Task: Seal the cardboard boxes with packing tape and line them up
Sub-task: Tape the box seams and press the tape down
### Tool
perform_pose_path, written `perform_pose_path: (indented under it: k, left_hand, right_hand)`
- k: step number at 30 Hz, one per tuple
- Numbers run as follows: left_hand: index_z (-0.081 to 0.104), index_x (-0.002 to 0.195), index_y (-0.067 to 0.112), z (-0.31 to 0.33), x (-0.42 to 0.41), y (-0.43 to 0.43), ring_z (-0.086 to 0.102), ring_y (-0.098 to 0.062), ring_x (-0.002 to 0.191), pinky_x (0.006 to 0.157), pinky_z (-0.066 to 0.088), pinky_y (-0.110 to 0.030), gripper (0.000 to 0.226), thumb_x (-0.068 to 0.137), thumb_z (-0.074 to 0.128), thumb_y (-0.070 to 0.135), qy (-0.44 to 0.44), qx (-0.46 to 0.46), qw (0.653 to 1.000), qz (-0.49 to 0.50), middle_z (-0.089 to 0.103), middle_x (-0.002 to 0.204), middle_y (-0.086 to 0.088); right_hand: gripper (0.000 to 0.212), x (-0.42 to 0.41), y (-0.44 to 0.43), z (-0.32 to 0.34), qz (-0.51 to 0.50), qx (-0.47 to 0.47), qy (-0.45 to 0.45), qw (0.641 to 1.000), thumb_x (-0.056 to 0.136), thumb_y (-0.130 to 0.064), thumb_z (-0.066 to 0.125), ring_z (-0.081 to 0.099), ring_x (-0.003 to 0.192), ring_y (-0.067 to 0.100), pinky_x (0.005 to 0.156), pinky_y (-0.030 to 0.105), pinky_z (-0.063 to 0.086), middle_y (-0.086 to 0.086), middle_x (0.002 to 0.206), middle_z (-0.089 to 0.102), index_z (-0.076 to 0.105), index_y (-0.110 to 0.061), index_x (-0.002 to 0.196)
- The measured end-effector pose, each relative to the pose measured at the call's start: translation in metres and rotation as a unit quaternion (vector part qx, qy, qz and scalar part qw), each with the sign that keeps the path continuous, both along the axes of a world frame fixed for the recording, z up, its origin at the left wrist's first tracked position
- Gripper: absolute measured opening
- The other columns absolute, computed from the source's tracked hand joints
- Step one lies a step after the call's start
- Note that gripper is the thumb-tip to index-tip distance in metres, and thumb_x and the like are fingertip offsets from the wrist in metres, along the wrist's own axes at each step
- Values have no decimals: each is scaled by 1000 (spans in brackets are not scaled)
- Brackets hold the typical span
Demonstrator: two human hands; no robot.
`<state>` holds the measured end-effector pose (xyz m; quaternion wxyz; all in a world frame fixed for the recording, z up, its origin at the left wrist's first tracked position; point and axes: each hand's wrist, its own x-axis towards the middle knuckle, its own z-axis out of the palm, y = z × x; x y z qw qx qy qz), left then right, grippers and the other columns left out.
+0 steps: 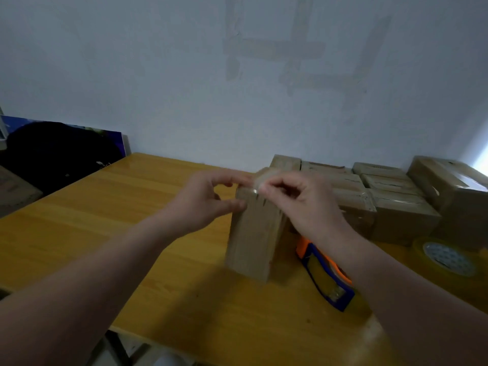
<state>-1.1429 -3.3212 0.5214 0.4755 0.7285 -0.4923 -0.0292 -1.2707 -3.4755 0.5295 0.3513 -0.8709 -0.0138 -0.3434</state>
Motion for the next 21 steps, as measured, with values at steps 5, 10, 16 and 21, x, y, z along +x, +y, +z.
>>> perform_pose_path:
  k: [5, 10, 16, 21]
  left_hand:
    - [75, 90, 23, -48, -2, 5, 56, -2, 103, 79, 47, -24, 18, 72, 77, 21, -36, 20, 999, -15, 68, 107, 18]
    - [73, 91, 34, -59, -9, 7, 57, -8, 105, 84, 51, -38, 20, 73, 68, 40, 17, -19, 999, -48, 68, 108, 19]
    - [72, 91, 5, -54, -2, 4, 63, -16, 108, 91, 53, -35, 19, 84, 61, 18, 143, -5, 984, -110, 69, 114, 2]
    - [67, 110, 10, -50, 1, 1, 60, -17, 109, 94, 49, -39, 42, 96, 40, 39, 172, 10, 982, -74, 68, 111, 2]
  right_hand:
    - [17, -13, 3, -48, 50, -102, 36, 993, 86, -30, 64, 62, 88, -6, 77, 10, 49, -17, 87, 68, 73, -22, 97]
    - [59, -26, -3, -62, 64, -187, 61, 978, 78, -58, 63, 52, 111, -1, 92, 13, 43, -8, 118, 62, 64, -18, 122]
    - [81, -25, -14, -59, 37, -348, 68, 934, 83, -68, 50, 40, 132, 19, 105, 41, 42, 4, 145, 45, 44, -14, 142]
    - [85, -20, -17, -60, 29, -479, 99, 872, 85, -72, 42, 28, 141, 25, 113, 46, 32, 5, 155, 30, 35, -15, 148]
